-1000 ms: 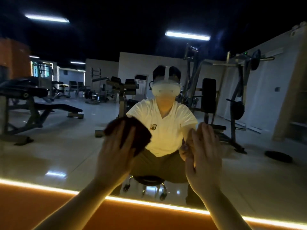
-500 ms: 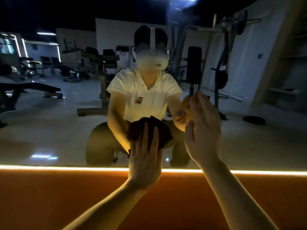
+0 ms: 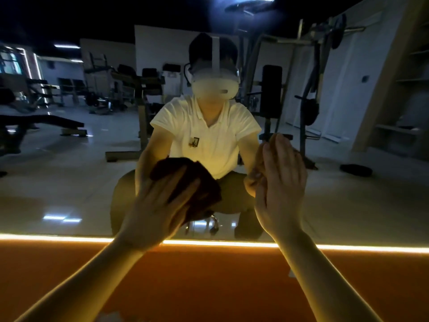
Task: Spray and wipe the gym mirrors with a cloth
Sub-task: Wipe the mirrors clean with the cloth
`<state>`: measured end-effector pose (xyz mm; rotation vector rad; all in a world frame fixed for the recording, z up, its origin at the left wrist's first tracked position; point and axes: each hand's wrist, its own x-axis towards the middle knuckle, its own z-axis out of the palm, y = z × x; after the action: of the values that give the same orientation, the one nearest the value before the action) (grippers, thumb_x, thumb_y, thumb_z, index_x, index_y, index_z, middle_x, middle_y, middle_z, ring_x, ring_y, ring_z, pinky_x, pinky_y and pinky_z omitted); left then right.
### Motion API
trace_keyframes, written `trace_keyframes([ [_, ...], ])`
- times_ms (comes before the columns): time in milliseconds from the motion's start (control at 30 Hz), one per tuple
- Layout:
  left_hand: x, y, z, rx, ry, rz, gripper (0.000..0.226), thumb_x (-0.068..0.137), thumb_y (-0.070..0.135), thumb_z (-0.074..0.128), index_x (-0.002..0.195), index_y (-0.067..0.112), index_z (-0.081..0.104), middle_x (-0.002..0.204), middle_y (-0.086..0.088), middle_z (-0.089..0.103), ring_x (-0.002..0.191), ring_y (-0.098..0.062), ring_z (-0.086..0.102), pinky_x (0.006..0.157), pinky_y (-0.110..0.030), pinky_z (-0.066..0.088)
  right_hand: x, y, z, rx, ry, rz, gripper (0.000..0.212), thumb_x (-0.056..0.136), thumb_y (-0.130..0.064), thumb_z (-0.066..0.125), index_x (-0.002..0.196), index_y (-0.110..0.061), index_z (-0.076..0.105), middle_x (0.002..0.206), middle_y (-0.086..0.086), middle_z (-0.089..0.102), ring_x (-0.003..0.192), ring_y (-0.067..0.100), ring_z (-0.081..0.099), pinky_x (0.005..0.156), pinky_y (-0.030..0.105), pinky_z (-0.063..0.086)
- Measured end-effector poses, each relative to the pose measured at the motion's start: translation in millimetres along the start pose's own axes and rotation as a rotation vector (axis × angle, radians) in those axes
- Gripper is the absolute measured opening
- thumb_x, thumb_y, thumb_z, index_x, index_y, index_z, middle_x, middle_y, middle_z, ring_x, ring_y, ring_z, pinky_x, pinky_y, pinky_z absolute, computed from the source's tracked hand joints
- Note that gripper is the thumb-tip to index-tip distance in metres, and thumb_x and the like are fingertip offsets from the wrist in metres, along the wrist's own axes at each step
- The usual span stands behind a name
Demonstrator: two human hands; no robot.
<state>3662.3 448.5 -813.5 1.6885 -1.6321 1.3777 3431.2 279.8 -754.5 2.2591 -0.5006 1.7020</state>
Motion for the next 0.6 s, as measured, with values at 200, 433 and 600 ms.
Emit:
trace_keyframes([
  [200, -4.3, -2.0, -7.7, 0.014, 0.094, -0.310, 0.058, 0.109, 0.036, 0.036, 0.161, 0.013, 0.026, 0.165, -0.030, 0.026, 0.151, -0.048, 0.030, 0.122, -0.057, 0.024, -1.2, 0.9, 2.9, -0.007, -0.027, 0.011, 0.061, 0.102, -0.016, 0.046, 0.160, -0.006, 0.030, 0.170, 0.016, 0.020, 0.158, 0.032, 0.016, 0.125, 0.060, 0.018],
  [433, 17.8, 78.5, 29.3, -0.084, 0.155, -0.436, 0.074, 0.104, 0.026, 0.049, 0.167, 0.017, 0.010, 0.170, -0.023, 0.017, 0.159, -0.036, 0.011, 0.130, -0.047, 0.006, -0.6, 10.4, -12.1, 0.044, -0.135, -0.039, 0.062, 0.099, -0.013, 0.040, 0.160, -0.008, 0.032, 0.171, 0.013, 0.018, 0.159, 0.030, 0.012, 0.122, 0.061, 0.022],
  [600, 27.5, 137.9, 55.0, -0.115, 0.081, -0.269, 0.069, 0.108, 0.034, 0.042, 0.167, 0.019, 0.011, 0.170, -0.016, 0.015, 0.154, -0.036, 0.026, 0.127, -0.050, 0.017, 4.0, 27.1, -27.6, 0.045, -0.201, -0.127, 0.053, 0.105, -0.019, 0.034, 0.157, -0.009, 0.039, 0.170, 0.012, 0.021, 0.159, 0.026, 0.014, 0.122, 0.059, 0.025],
])
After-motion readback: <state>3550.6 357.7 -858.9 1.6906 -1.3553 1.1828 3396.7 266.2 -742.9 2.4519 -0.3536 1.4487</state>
